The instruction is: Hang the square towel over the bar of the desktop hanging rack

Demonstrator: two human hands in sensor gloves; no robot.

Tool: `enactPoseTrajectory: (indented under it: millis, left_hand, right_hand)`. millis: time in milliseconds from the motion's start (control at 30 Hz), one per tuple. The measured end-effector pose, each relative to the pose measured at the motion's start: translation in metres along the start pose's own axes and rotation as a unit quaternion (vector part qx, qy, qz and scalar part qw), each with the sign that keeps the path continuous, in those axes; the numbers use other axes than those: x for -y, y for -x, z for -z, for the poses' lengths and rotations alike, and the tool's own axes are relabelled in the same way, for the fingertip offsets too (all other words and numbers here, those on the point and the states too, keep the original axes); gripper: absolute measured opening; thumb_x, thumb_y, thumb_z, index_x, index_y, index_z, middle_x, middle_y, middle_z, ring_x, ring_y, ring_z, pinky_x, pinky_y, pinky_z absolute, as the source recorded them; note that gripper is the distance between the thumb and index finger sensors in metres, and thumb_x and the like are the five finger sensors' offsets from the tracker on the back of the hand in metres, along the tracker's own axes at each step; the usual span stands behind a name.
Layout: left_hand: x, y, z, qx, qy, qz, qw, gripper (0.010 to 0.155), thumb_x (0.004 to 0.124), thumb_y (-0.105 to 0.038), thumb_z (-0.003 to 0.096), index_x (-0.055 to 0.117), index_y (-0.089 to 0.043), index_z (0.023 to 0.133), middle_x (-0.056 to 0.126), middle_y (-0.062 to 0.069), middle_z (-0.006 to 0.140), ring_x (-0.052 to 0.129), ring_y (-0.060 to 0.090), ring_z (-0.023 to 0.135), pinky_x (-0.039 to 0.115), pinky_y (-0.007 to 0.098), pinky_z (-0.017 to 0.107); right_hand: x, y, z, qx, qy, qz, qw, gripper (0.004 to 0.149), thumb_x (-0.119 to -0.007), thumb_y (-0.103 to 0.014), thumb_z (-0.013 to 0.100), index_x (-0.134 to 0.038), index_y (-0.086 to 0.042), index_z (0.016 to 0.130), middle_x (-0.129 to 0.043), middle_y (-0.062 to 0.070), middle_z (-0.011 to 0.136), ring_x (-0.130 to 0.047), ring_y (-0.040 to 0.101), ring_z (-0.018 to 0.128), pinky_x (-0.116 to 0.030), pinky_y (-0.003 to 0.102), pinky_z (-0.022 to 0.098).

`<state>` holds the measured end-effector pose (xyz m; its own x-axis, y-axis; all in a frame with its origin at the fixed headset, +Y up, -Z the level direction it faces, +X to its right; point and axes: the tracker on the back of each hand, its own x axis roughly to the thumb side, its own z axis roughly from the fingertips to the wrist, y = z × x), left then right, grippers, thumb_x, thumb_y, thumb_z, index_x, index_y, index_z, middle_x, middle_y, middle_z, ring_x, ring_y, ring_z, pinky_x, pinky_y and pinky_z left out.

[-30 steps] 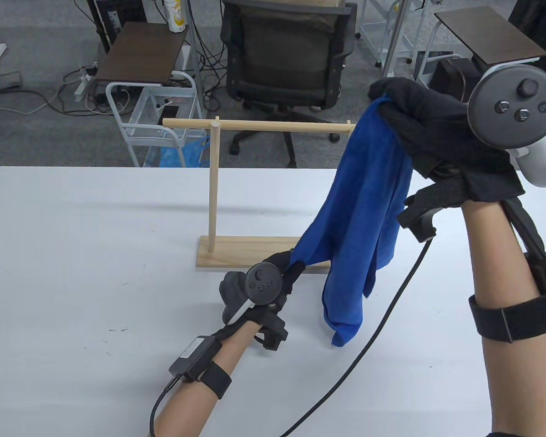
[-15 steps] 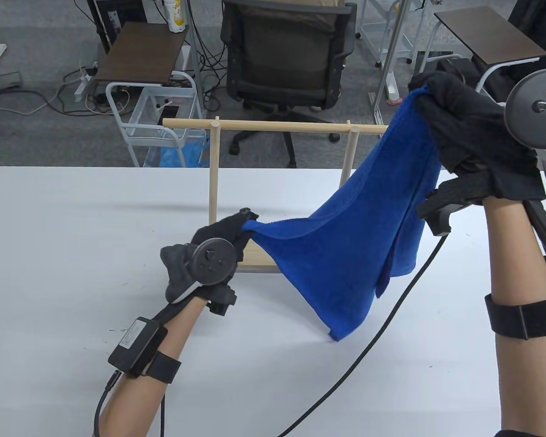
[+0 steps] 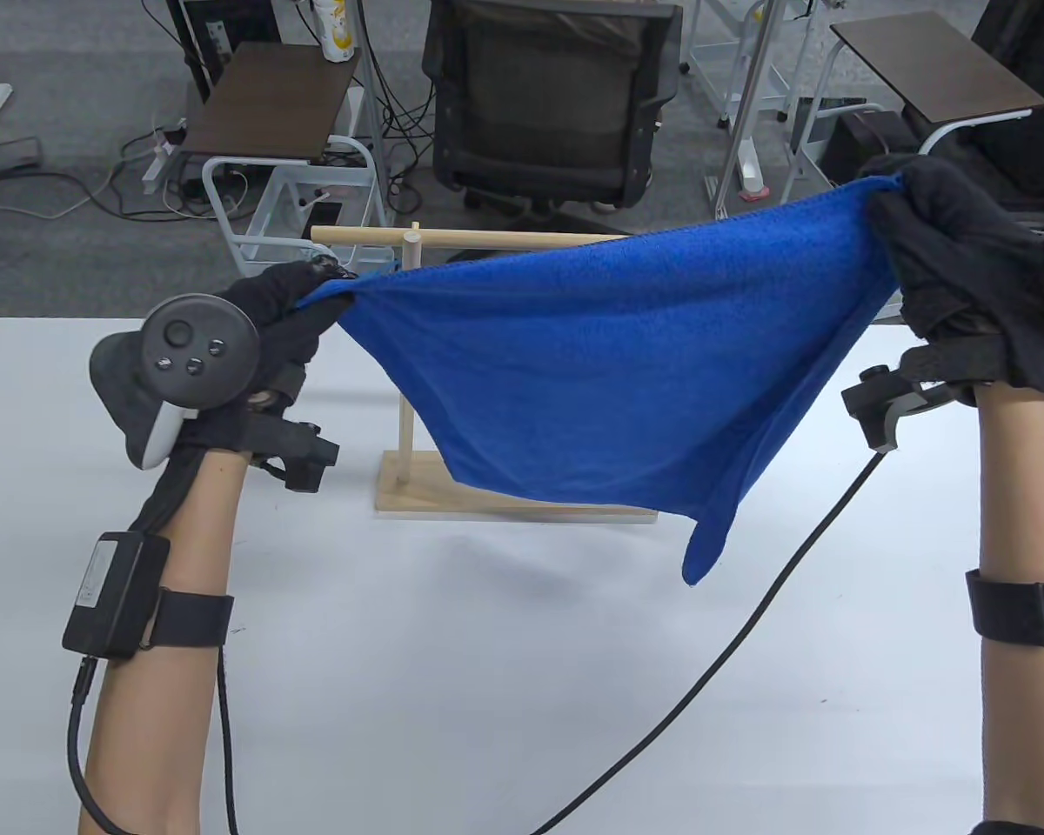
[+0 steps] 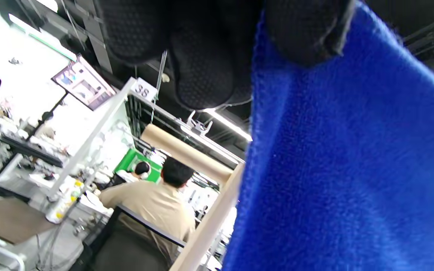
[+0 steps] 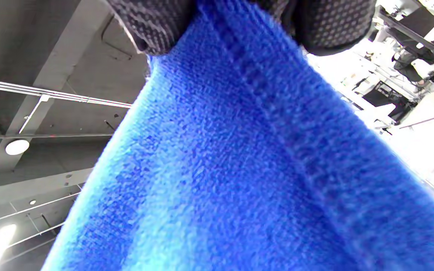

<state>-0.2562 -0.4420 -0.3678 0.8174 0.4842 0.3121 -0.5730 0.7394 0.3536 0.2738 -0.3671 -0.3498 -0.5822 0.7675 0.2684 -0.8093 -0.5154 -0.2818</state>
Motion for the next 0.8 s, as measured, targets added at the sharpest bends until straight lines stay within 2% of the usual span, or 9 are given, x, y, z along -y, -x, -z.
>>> enactPoseTrajectory:
  millis: [167,367,500,800]
  left_hand:
    - [-0.017,0.009,0.015,0.002,0.007,-0.094,0.996,0.041,0.079,-0.047,0.0520,0.086,-0.031,0.089,0.100,-0.010,0.083,0.101,0.011,0.072,0.082,0.038,0.065]
    - [-0.024,0.021,0.027,-0.038,-0.031,-0.173,0.984,0.043,0.077,-0.050,0.0516,0.088,-0.027,0.086,0.102,-0.011,0.075,0.102,0.008,0.063,0.084,0.035,0.061]
    - [-0.026,0.021,0.036,-0.058,-0.064,-0.156,0.984,0.042,0.076,-0.050,0.0534,0.086,-0.028,0.088,0.100,-0.012,0.077,0.101,0.007,0.065,0.084,0.035,0.063]
    - [-0.032,0.016,0.066,-0.070,-0.084,-0.098,0.989,0.042,0.074,-0.050,0.0550,0.084,-0.031,0.091,0.099,-0.013,0.081,0.100,0.006,0.069,0.082,0.036,0.065]
  right_hand:
    - [-0.006,0.016,0.001,-0.008,-0.006,0.046,0.999,0.041,-0.069,-0.029,0.062,-0.071,-0.018,0.101,-0.088,0.013,0.083,-0.093,0.031,0.064,-0.071,0.053,0.056]
    - [-0.012,0.034,0.007,-0.020,-0.011,0.100,0.995,0.041,-0.070,-0.030,0.062,-0.072,-0.018,0.101,-0.086,0.013,0.086,-0.092,0.033,0.068,-0.070,0.055,0.057]
    - [-0.017,0.037,0.015,-0.014,-0.014,0.100,0.995,0.041,-0.072,-0.030,0.061,-0.074,-0.018,0.100,-0.087,0.013,0.086,-0.092,0.032,0.068,-0.070,0.055,0.057]
    - [-0.024,0.033,0.045,-0.014,-0.005,0.105,0.994,0.041,-0.072,-0.031,0.061,-0.074,-0.018,0.099,-0.087,0.012,0.084,-0.092,0.030,0.066,-0.070,0.054,0.057]
